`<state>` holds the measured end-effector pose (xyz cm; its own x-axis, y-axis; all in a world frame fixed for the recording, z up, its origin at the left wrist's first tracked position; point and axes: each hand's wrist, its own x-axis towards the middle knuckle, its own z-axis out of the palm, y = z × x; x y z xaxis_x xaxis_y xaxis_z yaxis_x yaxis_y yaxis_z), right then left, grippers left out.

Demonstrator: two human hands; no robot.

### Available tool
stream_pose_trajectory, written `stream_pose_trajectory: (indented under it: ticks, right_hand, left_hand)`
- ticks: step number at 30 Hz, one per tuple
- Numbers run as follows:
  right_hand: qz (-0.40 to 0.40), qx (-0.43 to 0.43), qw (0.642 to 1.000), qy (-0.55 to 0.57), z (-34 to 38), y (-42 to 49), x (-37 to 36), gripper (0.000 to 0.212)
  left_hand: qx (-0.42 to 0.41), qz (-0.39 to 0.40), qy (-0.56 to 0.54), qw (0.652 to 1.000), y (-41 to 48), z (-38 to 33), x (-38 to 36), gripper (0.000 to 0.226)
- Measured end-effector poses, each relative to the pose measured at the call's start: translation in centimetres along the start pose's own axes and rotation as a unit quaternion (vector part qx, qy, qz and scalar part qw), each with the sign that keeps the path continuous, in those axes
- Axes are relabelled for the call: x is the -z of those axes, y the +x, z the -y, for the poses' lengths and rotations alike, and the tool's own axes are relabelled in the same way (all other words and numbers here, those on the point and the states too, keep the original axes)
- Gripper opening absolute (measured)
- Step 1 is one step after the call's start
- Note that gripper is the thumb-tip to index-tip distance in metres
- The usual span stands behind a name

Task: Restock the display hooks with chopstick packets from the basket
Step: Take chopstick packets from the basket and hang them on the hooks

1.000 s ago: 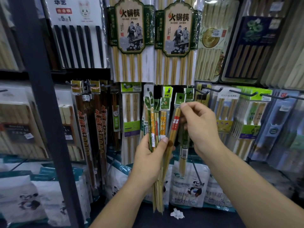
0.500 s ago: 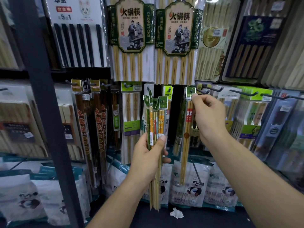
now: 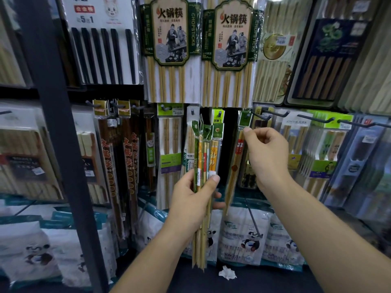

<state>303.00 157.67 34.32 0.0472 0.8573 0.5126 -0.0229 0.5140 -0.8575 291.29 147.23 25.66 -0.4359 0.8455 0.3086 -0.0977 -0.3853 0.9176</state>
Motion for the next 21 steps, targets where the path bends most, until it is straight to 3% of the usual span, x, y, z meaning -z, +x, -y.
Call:
stream_pose_trajectory:
  ticks: [4,6,12,17,21]
  right_hand:
    - [0.117,0.02,0.993,0.014,0.9,-2.6,-0.3,0.022]
    - [0.138,0.032,0.99,0.014,1.0,-3.2,-0.6,0.021]
    - [0.106,-0.003,0.993,0.041,1.2,-2.5,-0.5,0.02]
    - [0.044,-0.019,0.997,0.066,1.9,-0.3,0.2,0.025]
    - [0.036,-0.02,0.998,0.049,1.7,0.7,0.4,0.026]
  left_hand:
    - [0.003,0.011,-0.01,1.0,-0.2,-0.2,-0.2,0.01]
    - [0.005,0.016,-0.018,1.0,-0.3,-0.2,-0.3,0.01]
    - [0.013,0.007,-0.054,0.998,-0.3,-0.2,-0.3,0.003]
    - [-0.008,-0.031,-0.001,0.999,0.2,0.0,0.3,0.021]
    - [-0.008,-0.014,0.02,1.0,0.1,-0.2,0.2,0.024]
